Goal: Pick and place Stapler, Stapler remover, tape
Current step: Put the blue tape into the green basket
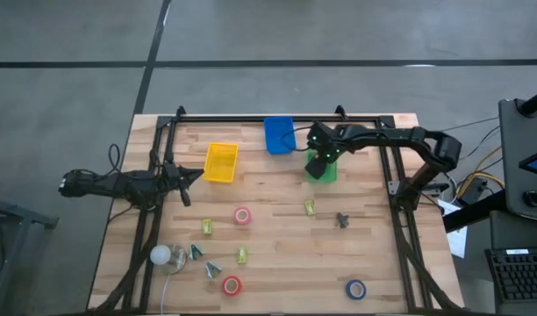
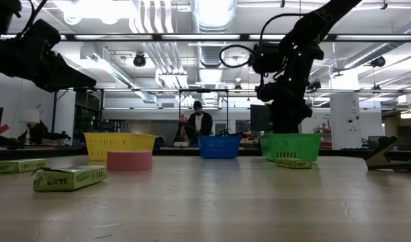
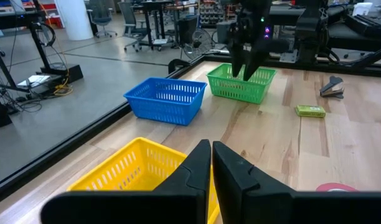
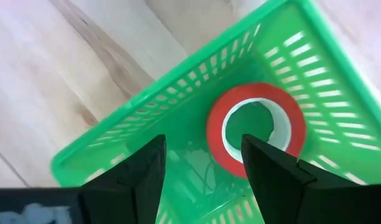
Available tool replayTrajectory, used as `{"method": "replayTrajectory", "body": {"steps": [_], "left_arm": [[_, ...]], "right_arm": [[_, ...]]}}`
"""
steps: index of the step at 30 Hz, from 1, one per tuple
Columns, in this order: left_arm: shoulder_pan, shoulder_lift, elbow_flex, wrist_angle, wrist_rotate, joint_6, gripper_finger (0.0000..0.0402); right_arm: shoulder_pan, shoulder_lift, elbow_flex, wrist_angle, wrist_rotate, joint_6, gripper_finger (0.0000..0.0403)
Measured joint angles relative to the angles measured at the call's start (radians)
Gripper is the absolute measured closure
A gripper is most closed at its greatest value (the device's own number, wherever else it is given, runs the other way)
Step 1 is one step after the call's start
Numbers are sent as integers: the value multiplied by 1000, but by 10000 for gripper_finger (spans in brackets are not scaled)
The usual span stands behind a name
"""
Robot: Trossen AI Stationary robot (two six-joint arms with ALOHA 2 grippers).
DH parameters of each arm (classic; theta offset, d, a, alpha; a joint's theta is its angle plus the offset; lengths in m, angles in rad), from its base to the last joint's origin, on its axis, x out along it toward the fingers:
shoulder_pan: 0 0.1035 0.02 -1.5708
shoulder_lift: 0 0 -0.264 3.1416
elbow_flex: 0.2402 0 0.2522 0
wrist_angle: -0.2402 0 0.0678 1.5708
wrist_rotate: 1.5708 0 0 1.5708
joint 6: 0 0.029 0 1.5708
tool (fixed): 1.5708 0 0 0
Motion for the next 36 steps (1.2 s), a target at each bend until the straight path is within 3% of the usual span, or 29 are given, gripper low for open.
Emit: {"method": "replayTrajectory", "body": {"steps": [10,30,36], "left_arm": [[0,0,0,0,0,0,381],[0,0,0,0,0,0,381],[0,0,0,0,0,0,381]], "right_arm": [[50,-88,0,-56,-4,34,197],[368,-254,0,-83,5,226,197],[454,-258,0,-83,52,273,197]]}}
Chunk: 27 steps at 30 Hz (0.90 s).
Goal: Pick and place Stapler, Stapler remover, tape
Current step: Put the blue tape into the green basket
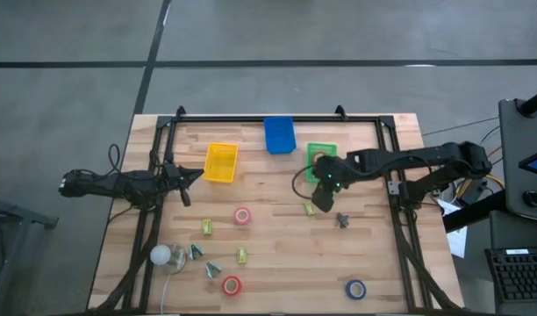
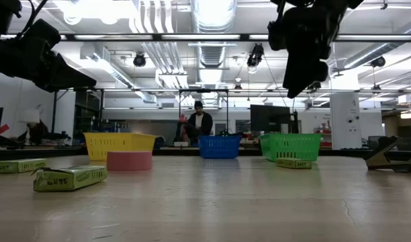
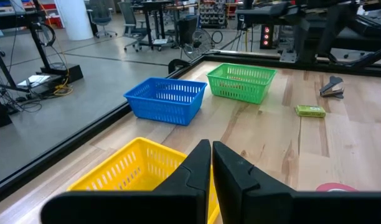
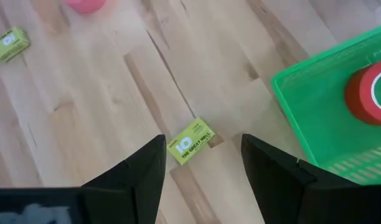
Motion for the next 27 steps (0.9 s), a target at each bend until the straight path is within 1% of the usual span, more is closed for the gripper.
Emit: {"method": "replayTrajectory", "body": {"steps": [6,11,22,27], "left_arm": [[0,0,0,0,0,0,381],[0,0,0,0,0,0,381],[0,0,0,0,0,0,381],[0,0,0,0,0,0,381]], "right_arm": [[115,1,-3,-2,3,59,197],[237,1,-3,-3,5,122,197],[491,7,-5,-4,6,373,200],[615,7,-5,-4,46,499,208]]}}
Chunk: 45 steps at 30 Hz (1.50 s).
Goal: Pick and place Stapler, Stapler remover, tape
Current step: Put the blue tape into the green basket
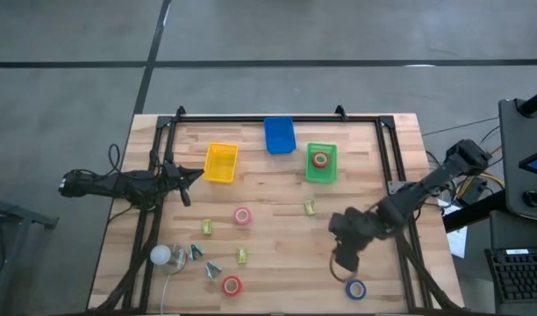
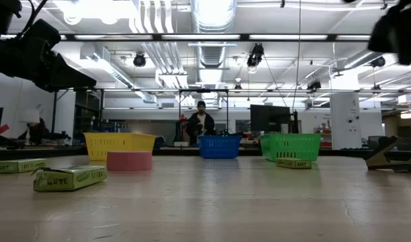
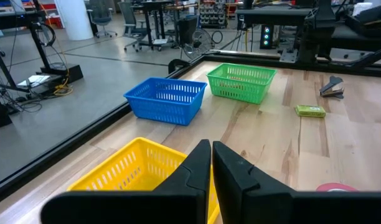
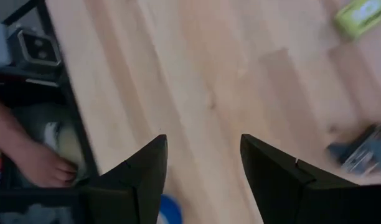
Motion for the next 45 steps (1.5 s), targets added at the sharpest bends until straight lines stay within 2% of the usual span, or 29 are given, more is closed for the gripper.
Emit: {"method": "replayTrajectory", "body": {"steps": [8,20,27,35,45], "left_arm": [[0,0,0,0,0,0,381],[0,0,0,0,0,0,381],[0,0,0,0,0,0,381],[0,0,0,0,0,0,381],[0,0,0,0,0,0,381]], "right_arm": [[180,47,-1,4,67,236,212],[334,225,12,13,-1,532,211],[354,295,47,27,-25,566,211],[356,362,55,4,-118,574,211],[355,374,54,7,-120,573,229]]}}
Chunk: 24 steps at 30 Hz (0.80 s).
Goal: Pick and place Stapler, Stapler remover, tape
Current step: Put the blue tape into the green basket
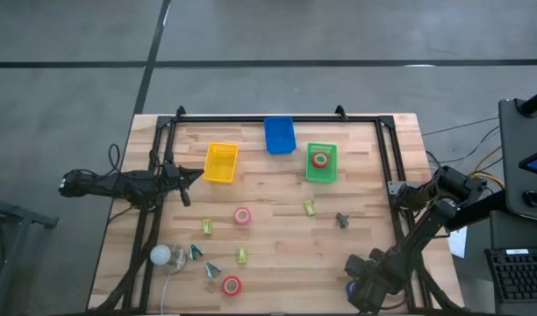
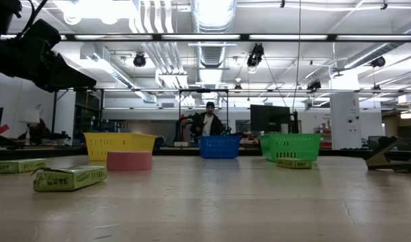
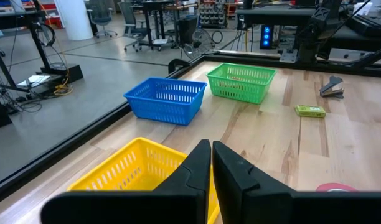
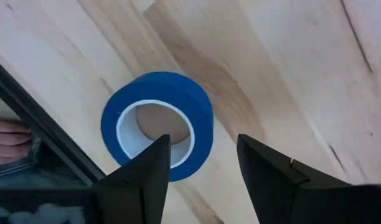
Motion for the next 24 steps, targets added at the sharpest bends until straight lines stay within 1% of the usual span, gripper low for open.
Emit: {"method": "replayTrajectory", "body": {"steps": [5,14,19,24], "left_arm": [[0,0,0,0,0,0,381],[0,0,0,0,0,0,381],[0,0,0,0,0,0,381],[0,0,0,0,0,0,381]], "right_arm": [[0,0,-13,6,49,0,250],[-1,0,-28,12,56,0,276],[-1,0,-40,14,118,-1,289],[-5,0,-64,30,133,1,309]]}}
